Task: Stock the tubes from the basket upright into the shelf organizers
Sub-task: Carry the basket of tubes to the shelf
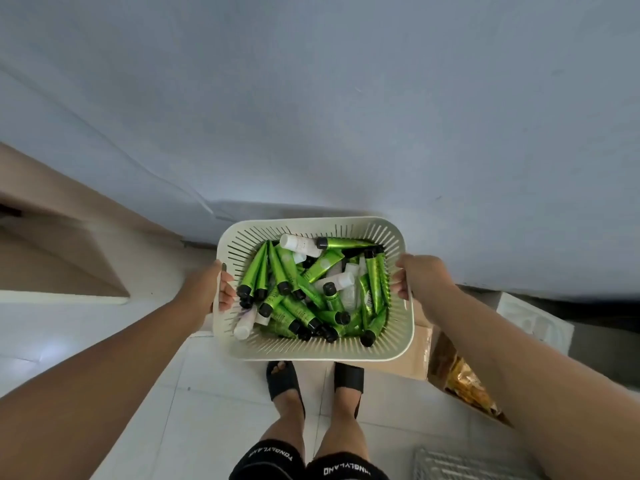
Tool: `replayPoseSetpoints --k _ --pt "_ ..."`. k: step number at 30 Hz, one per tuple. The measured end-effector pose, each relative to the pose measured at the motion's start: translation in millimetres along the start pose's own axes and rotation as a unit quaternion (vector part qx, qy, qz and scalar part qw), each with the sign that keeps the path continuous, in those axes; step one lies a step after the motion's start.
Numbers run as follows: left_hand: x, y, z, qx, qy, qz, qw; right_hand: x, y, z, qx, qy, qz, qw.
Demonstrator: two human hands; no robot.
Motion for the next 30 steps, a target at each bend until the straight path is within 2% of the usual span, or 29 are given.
replayPoseSetpoints --k 4,7,12,17,20,22,23,26,30 --pt "20.5 32.0 -67.2 0.047 -0.012 0.044 0.998 -46.8 56.1 28.5 -0.016 0.091 -0.088 0.992" --pt "25.5 50.3 -120.2 0.066 -0.049 0.095 0.992 -79.1 98.5 56.0 -0.012 0.202 -0.164 0.965" --pt "23.0 91.4 -204.7 0.110 -0.045 0.110 0.987 -125.2 151.0 112.1 -0.040 0.355 -0.249 0.900" --pt "-6.7 137.8 -281.3 0.197 0.015 0.083 0.977 -162.8 213.8 183.6 -0.077 0.475 -0.332 0.811" --pt "-35.7 161.9 -315.2 0.278 0.054 0.074 0.956 -175.4 253.0 225.1 -0.139 0.492 -0.373 0.774" --pt "-65.7 182.7 -335.4 0.311 0.110 0.035 0.943 -175.5 278.9 252.0 -0.174 0.502 -0.388 0.754" --pt "-80.4 191.5 -345.2 0.328 0.103 0.023 0.939 -173.5 290.1 264.9 -0.190 0.501 -0.398 0.744" --pt "-130.1 220.4 -367.4 0.409 0.172 -0.006 0.896 -156.1 333.4 306.3 -0.214 0.505 -0.436 0.713" --pt "-206.4 266.5 -390.0 0.462 0.228 -0.064 0.855 -124.7 406.3 364.5 -0.240 0.541 -0.507 0.626"
Point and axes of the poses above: each hand's wrist, its own y-axis away from the middle knuckle, its own z-axis out of the palm, x = y × z, the point moved 4 cm from there along -y, towards the middle knuckle, and after that the axes turned 13 degrees about y, right-handed, at the moved point
